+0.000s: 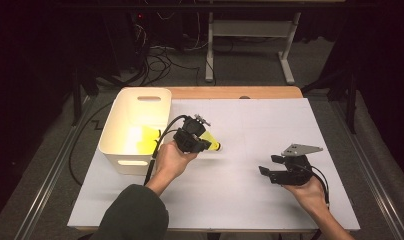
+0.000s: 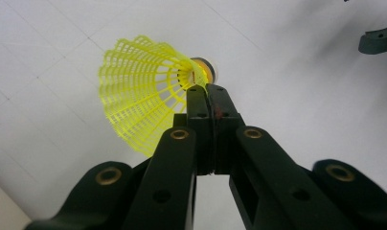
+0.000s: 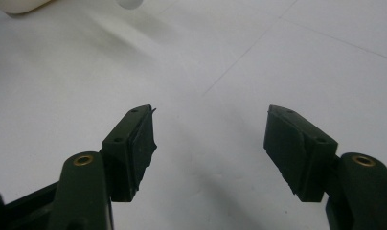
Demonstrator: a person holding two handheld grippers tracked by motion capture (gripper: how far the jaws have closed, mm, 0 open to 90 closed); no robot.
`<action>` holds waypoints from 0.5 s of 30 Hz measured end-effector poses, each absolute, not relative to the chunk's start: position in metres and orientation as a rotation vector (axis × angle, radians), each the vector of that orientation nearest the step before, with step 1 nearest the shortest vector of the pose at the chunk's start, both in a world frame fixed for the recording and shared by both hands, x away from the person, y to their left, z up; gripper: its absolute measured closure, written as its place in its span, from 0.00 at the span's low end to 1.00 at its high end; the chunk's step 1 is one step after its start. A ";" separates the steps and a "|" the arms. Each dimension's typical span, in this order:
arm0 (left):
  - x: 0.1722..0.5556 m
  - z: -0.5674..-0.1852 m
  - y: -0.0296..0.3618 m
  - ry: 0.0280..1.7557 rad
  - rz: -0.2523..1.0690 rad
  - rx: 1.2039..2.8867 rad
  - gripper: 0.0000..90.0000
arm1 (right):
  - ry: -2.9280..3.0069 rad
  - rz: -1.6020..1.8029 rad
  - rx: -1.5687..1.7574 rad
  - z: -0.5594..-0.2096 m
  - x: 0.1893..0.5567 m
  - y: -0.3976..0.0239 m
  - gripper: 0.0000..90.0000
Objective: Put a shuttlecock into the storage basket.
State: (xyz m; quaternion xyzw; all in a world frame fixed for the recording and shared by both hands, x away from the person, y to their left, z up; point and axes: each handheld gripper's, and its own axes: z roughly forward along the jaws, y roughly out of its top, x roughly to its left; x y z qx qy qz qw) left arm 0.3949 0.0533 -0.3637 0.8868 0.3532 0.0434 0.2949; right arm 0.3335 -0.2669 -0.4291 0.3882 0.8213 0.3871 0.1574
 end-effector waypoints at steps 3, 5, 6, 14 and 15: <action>0.394 -0.359 0.053 0.943 0.122 2.363 1.00 | 2.328 1.109 1.106 -0.430 0.328 -0.273 0.38; 0.394 -0.357 0.053 0.946 0.124 2.363 1.00 | 2.315 1.107 1.104 -0.431 0.325 -0.277 0.38; 0.394 -0.356 0.054 0.948 0.126 2.363 1.00 | 2.308 1.112 1.104 -0.431 0.324 -0.279 0.38; 0.394 -0.348 0.059 0.965 0.126 2.359 1.00 | 2.250 1.134 1.176 -0.438 0.315 -0.298 0.37; 0.394 -0.346 0.059 0.965 0.128 2.357 1.00 | 2.247 1.133 1.179 -0.439 0.314 -0.299 0.37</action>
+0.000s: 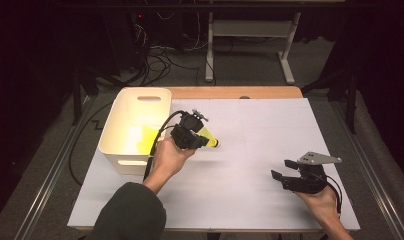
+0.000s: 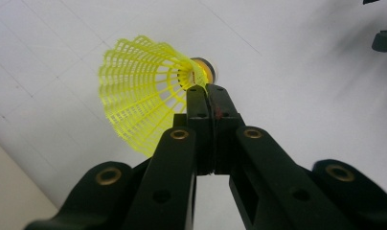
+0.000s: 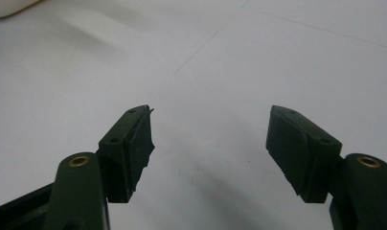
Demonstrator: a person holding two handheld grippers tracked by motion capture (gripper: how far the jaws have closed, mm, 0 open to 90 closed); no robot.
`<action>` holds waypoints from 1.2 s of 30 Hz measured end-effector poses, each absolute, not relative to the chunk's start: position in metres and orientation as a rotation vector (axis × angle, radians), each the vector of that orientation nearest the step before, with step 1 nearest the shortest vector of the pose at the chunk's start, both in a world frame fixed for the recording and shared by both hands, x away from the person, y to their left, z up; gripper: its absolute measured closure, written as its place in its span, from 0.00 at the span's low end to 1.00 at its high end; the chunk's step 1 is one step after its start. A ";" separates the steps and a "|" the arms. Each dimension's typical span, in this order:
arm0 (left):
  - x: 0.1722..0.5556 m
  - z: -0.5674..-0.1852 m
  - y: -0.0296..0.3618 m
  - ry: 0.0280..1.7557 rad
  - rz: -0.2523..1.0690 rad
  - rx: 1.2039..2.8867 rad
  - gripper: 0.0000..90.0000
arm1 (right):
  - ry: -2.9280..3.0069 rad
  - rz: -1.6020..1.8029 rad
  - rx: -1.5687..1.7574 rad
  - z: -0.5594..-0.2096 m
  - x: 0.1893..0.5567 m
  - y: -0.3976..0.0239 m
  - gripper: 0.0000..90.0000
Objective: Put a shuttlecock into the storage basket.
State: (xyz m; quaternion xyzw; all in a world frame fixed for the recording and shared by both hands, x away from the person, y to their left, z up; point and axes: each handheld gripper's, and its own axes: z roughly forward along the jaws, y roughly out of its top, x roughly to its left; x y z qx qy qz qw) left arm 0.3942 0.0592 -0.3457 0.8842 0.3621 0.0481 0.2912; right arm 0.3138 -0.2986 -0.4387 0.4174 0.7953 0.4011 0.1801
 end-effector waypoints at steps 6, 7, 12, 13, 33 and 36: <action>0.395 -0.336 0.062 0.967 0.148 2.343 1.00 | 2.203 1.141 1.199 -0.443 0.308 -0.306 0.37; 0.394 -0.335 0.063 0.969 0.162 2.339 1.00 | 2.198 1.140 1.207 -0.444 0.306 -0.307 0.37; 0.394 -0.328 0.071 0.985 0.186 2.309 1.00 | 2.186 1.139 1.213 -0.447 0.303 -0.312 0.37; 0.395 -0.326 0.073 0.987 0.186 2.303 1.00 | 2.188 1.138 1.218 -0.447 0.302 -0.312 0.36; 0.398 -0.305 0.093 1.012 0.208 2.264 1.00 | 2.126 1.175 1.253 -0.458 0.283 -0.327 0.35; 0.398 -0.303 0.096 1.016 0.212 2.260 1.00 | 2.114 1.172 1.256 -0.459 0.281 -0.329 0.35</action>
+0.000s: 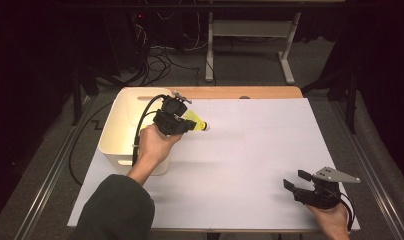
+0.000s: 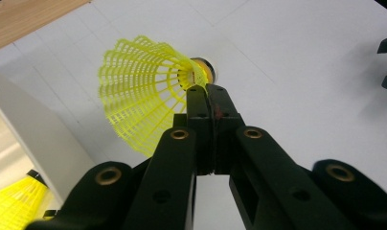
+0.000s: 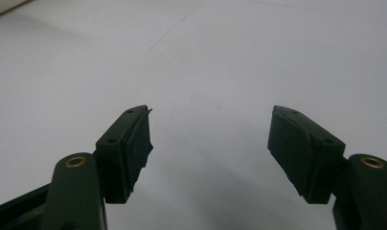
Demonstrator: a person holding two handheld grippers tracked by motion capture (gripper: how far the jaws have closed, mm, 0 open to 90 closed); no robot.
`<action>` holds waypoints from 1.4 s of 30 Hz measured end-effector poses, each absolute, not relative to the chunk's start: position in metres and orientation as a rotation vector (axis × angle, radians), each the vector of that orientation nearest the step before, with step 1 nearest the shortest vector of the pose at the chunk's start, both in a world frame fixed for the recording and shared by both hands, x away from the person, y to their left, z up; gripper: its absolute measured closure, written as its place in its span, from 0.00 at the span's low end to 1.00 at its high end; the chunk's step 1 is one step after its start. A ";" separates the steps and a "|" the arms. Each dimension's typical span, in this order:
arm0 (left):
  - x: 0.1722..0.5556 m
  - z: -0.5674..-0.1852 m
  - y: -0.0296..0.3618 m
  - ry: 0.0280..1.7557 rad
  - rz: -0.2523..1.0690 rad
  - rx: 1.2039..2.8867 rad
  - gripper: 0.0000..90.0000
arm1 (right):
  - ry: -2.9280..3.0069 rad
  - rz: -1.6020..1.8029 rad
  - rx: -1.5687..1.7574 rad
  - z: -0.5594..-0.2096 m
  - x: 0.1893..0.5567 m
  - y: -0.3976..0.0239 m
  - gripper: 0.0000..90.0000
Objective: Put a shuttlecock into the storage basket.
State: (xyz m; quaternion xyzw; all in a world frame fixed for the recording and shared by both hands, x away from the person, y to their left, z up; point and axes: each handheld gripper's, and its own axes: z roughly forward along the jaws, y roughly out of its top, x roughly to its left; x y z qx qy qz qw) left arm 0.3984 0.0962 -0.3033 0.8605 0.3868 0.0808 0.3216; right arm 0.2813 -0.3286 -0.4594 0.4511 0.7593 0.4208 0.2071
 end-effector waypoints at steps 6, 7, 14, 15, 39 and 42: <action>0.400 -0.302 0.102 1.030 0.212 2.246 1.00 | 2.098 1.177 1.266 -0.460 0.279 -0.332 0.35; 0.401 -0.301 0.103 1.032 0.212 2.245 1.00 | 2.098 1.175 1.265 -0.460 0.279 -0.332 0.35; 0.402 -0.298 0.108 1.040 0.219 2.242 1.00 | 2.103 1.171 1.267 -0.461 0.279 -0.332 0.35; 0.402 -0.297 0.108 1.041 0.220 2.241 1.00 | 2.106 1.169 1.267 -0.462 0.279 -0.332 0.35; 0.405 -0.283 0.125 1.063 0.239 2.197 1.00 | 2.098 1.166 1.254 -0.462 0.278 -0.332 0.35; 0.405 -0.280 0.129 1.067 0.246 2.186 1.00 | 2.099 1.171 1.266 -0.462 0.278 -0.332 0.35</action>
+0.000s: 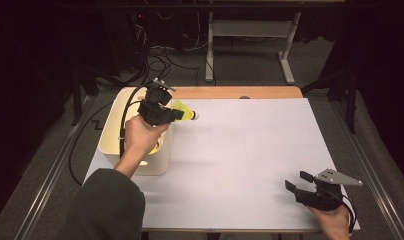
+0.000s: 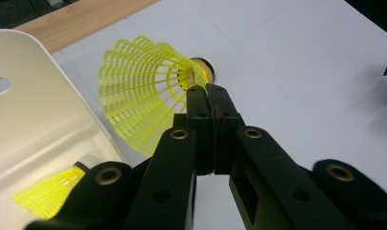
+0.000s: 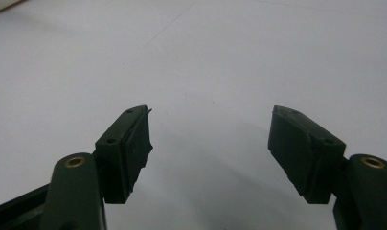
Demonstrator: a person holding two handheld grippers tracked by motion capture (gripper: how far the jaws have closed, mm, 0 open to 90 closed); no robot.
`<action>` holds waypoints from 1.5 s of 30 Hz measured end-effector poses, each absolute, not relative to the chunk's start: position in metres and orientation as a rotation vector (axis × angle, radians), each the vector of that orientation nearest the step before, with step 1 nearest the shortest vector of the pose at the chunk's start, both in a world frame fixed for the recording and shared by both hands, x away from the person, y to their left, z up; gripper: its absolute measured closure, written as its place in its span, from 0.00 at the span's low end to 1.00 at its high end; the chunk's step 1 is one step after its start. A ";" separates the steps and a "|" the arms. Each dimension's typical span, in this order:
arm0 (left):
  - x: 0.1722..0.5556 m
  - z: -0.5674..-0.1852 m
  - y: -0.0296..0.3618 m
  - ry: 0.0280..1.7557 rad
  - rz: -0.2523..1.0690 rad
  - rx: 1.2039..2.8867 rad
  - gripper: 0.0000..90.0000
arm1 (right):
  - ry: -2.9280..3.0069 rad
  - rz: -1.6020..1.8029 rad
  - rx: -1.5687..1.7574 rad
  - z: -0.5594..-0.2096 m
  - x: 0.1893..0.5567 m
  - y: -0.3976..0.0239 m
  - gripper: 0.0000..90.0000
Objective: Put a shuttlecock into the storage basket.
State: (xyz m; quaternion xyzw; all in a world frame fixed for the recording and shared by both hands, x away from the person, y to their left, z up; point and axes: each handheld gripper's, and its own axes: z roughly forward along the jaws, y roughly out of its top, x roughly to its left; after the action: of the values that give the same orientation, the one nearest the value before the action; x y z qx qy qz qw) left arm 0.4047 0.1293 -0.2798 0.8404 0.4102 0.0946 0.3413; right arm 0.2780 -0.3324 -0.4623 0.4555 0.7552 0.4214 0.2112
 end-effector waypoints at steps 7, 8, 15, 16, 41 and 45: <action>0.403 -0.276 0.137 1.072 0.251 2.174 1.00 | 2.101 1.174 1.267 -0.463 0.279 -0.332 0.35; 0.403 -0.276 0.137 1.073 0.252 2.171 1.00 | 2.099 1.174 1.269 -0.463 0.278 -0.332 0.35; 0.402 -0.272 0.146 1.084 0.263 2.152 1.00 | 2.096 1.176 1.276 -0.463 0.278 -0.333 0.34; 0.402 -0.272 0.147 1.087 0.267 2.150 1.00 | 2.096 1.176 1.275 -0.463 0.278 -0.333 0.35; 0.395 -0.272 0.175 1.154 0.322 2.130 1.00 | 2.103 1.181 1.265 -0.463 0.278 -0.333 0.35; 0.395 -0.274 0.180 1.171 0.323 2.125 1.00 | 2.105 1.181 1.263 -0.463 0.278 -0.332 0.35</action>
State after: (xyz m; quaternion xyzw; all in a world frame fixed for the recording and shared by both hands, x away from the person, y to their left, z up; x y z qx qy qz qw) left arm 0.3948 0.1802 -0.2740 0.8165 0.4499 0.1240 0.3398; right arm 0.2785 -0.3322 -0.4629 0.4535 0.7559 0.4241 0.2075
